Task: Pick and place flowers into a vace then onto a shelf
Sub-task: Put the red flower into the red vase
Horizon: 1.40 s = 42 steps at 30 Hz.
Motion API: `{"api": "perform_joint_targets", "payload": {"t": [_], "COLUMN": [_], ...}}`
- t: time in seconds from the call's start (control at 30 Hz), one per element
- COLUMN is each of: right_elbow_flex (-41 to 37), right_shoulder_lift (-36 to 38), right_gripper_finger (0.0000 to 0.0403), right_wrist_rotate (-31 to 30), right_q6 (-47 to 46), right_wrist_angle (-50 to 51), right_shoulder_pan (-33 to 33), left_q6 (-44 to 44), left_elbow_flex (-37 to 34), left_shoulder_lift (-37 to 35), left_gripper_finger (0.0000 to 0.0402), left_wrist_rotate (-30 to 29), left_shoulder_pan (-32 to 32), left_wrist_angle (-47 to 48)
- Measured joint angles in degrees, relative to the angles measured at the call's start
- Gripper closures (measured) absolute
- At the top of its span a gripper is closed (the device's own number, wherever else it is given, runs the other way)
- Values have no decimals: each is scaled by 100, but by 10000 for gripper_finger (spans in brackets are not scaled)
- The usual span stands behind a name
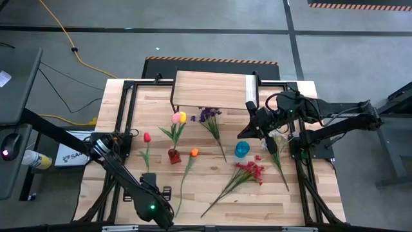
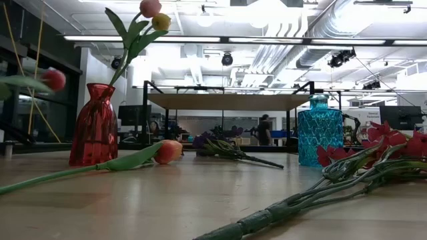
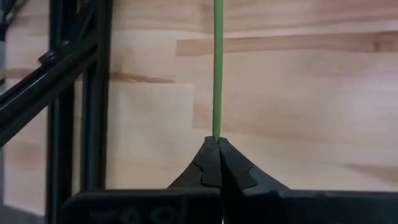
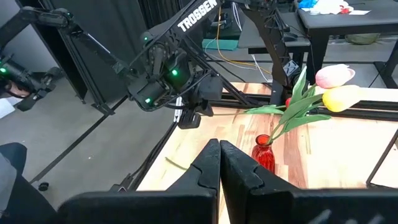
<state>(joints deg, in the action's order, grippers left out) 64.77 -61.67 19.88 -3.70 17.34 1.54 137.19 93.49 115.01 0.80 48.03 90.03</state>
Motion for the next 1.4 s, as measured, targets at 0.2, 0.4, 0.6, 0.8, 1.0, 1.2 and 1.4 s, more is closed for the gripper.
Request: {"api": "perform_joint_targets", "payload": {"t": [0.2,0.4,0.6,0.8,1.0,1.2,1.4], "right_elbow_flex": [0,0,0,0,0,0,0], "right_shoulder_lift": [0,0,0,2,2,2,2], "right_gripper_finger": [402,402,402,402,402,402,402], "right_wrist_rotate": [0,0,0,0,0,0,0], "right_q6": [-17,-30,-31,-31,-31,-31,-31], "right_wrist_angle": [0,0,0,2,2,2,4], "right_shoulder_pan": [2,0,0,0,0,0,0], "left_q6": [-5,-44,-48,-151,-241,-853,-1994], "left_elbow_flex": [2,41,30,20,15,15,15], "left_shoulder_lift": [-360,-919,-1456,-1860,-2307,-2787,-3233], "left_gripper_finger": [382,382,382,382,382,382,382], "left_wrist_rotate": [-438,-932,-1773,-2464,-3465,-4916,-6357], "left_shoulder_pan": [-4,-2,85,151,286,300,297], "left_wrist_angle": [-2,7,-4,-4,-2,-1,-1]}}
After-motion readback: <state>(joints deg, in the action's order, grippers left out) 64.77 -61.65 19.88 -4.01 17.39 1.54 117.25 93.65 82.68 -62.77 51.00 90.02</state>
